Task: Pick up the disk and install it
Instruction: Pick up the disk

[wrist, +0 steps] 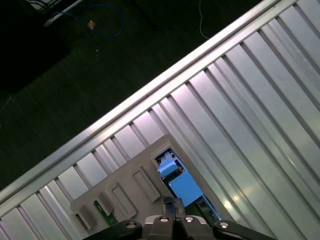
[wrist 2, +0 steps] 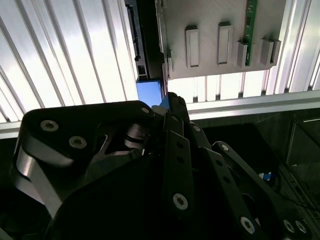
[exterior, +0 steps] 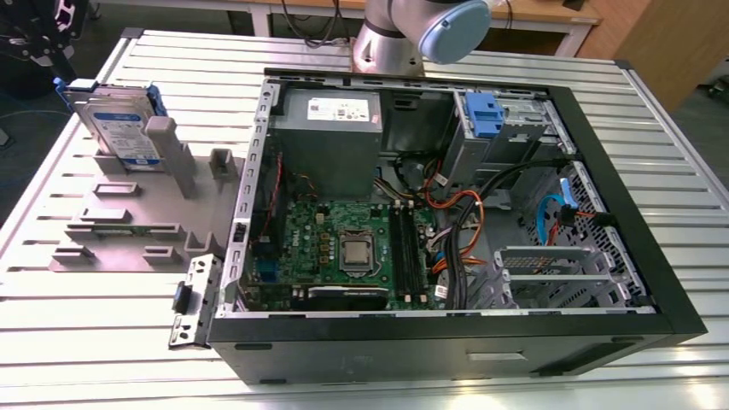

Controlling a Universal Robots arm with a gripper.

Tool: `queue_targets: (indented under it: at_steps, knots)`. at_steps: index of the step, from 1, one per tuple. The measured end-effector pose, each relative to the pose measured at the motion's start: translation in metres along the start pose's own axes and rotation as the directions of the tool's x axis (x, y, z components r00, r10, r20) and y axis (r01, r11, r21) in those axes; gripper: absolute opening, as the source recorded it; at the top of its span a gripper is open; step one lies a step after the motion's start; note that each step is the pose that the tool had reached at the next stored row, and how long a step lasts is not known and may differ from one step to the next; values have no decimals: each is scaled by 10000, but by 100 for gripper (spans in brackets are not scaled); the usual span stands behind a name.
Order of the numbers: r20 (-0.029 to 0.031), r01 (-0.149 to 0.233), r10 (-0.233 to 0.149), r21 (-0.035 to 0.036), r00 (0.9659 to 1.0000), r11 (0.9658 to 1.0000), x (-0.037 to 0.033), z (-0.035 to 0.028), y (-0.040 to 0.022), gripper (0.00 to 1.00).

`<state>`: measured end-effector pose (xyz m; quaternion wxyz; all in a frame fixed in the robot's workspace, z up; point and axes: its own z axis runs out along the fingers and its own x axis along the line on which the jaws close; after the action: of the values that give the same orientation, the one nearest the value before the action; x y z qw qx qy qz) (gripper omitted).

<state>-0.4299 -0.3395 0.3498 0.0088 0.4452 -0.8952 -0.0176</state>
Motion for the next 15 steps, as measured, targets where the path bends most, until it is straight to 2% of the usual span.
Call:
queue_targets:
  at_steps: [15]
  knots:
    - [-3, 78, -78, 0, 10000, 10000, 0, 0, 0, 11]
